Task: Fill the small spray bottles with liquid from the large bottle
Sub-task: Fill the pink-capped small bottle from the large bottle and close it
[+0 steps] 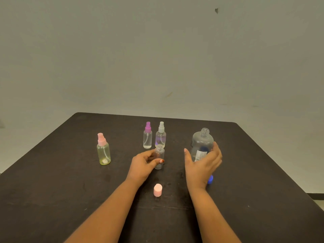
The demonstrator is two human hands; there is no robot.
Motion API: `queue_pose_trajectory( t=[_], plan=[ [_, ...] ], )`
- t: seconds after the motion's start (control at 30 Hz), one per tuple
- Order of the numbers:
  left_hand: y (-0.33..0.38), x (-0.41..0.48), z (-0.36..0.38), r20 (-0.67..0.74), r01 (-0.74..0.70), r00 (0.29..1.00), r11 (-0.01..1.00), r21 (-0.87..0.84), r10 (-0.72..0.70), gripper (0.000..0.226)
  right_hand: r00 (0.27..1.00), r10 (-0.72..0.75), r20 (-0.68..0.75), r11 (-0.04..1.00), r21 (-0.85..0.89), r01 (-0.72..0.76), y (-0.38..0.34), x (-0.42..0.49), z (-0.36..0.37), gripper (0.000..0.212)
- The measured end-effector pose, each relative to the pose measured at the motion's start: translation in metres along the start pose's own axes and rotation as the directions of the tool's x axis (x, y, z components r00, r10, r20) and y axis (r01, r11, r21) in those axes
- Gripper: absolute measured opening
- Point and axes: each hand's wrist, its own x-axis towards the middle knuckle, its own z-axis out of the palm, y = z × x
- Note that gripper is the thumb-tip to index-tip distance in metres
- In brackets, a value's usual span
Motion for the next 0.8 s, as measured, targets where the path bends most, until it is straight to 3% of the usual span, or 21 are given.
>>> queue_pose_trajectory(
  t=[0.17,0.57,0.8],
  plan=[
    [-0.003,0.002,0.000,0.011,0.037,0.999,0.997,-0.064,-0.036,0.046,0.997,0.048,0.054,0.998,-0.051,-0.045,0.012,0.003,0.000,0.083],
    [-0.009,0.009,0.002,-0.014,0.082,0.996,0.989,-0.120,-0.084,0.044,0.997,0.017,0.081,0.999,0.033,-0.019,0.019,0.013,-0.005,0.073],
    [-0.008,0.010,0.002,-0.004,0.091,0.996,0.989,-0.113,-0.092,0.045,0.990,-0.112,0.086,0.994,0.024,0.111,0.015,0.013,-0.007,0.071]
  ],
)
